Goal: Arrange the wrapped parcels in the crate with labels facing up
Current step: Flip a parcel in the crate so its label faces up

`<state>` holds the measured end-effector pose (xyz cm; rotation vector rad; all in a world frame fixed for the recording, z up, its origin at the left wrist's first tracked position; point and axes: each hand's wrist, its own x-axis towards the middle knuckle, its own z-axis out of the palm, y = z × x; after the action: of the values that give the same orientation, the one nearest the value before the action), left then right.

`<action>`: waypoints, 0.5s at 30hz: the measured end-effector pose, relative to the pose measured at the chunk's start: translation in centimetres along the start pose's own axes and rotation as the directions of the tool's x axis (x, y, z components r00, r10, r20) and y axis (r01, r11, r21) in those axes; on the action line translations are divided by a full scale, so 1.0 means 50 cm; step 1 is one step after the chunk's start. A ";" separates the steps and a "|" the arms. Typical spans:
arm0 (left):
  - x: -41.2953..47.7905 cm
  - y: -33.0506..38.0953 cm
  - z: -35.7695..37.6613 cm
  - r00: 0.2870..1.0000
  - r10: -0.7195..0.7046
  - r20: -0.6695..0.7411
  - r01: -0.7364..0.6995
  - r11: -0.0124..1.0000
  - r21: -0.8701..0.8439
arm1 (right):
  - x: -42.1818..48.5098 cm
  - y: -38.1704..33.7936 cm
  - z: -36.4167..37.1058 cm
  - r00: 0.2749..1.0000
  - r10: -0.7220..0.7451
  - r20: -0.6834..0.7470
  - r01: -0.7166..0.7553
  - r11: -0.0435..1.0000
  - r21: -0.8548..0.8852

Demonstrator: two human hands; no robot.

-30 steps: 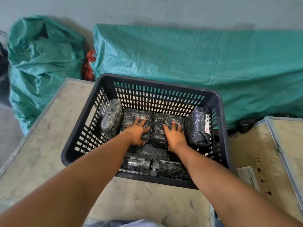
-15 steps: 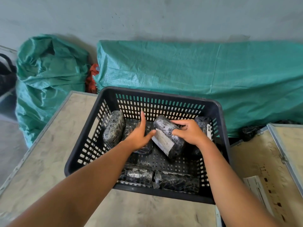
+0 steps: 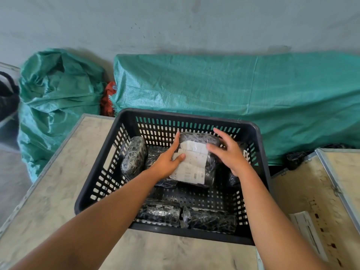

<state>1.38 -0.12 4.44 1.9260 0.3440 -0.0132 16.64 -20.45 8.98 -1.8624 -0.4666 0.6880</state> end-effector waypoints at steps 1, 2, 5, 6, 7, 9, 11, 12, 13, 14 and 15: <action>0.004 0.000 0.003 0.999 -0.028 -0.032 0.028 0.999 -0.016 | -0.006 0.003 0.004 0.999 -0.003 0.054 0.008 0.996 -0.088; 0.007 0.000 0.005 0.997 -0.042 -0.057 0.041 0.999 -0.025 | -0.010 0.006 0.010 0.994 -0.003 0.111 0.021 0.987 -0.157; 0.013 -0.006 0.014 0.997 -0.044 -0.068 0.044 0.999 -0.011 | -0.013 0.018 0.028 0.986 0.025 0.167 0.029 0.949 -0.314; 0.013 -0.010 0.017 0.998 -0.057 -0.041 0.058 0.998 0.011 | -0.011 0.022 0.033 0.986 0.058 0.153 -0.002 0.939 -0.344; 0.014 -0.014 0.022 0.997 -0.074 0.002 0.074 0.996 0.049 | -0.009 0.028 0.038 0.986 0.094 0.140 -0.037 0.929 -0.368; 0.016 -0.021 0.034 0.987 -0.123 0.103 0.104 0.979 0.173 | -0.003 0.045 0.050 0.982 0.149 0.112 -0.089 0.902 -0.422; 0.015 -0.034 0.051 0.978 -0.160 0.135 0.114 0.948 0.295 | 0.000 0.058 0.066 0.976 0.196 0.090 -0.130 0.867 -0.480; 0.014 -0.042 0.059 0.977 -0.172 0.123 0.120 0.930 0.347 | 0.002 0.062 0.075 0.972 0.220 0.082 -0.148 0.846 -0.513; 0.013 -0.051 0.065 0.977 -0.183 0.108 0.126 0.907 0.401 | 0.003 0.066 0.081 0.968 0.240 0.075 -0.161 0.820 -0.549; 0.015 -0.060 0.067 0.976 -0.193 0.100 0.125 0.874 0.469 | 0.006 0.070 0.086 0.964 0.259 0.065 -0.173 0.792 -0.585; 0.018 -0.068 0.069 0.974 -0.205 0.100 0.118 0.827 0.550 | 0.010 0.073 0.090 0.960 0.273 0.054 -0.183 0.764 -0.619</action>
<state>1.94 -1.92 -0.10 2.4334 0.4305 -0.4148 14.08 -18.37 4.19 -2.5285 -0.6099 0.9130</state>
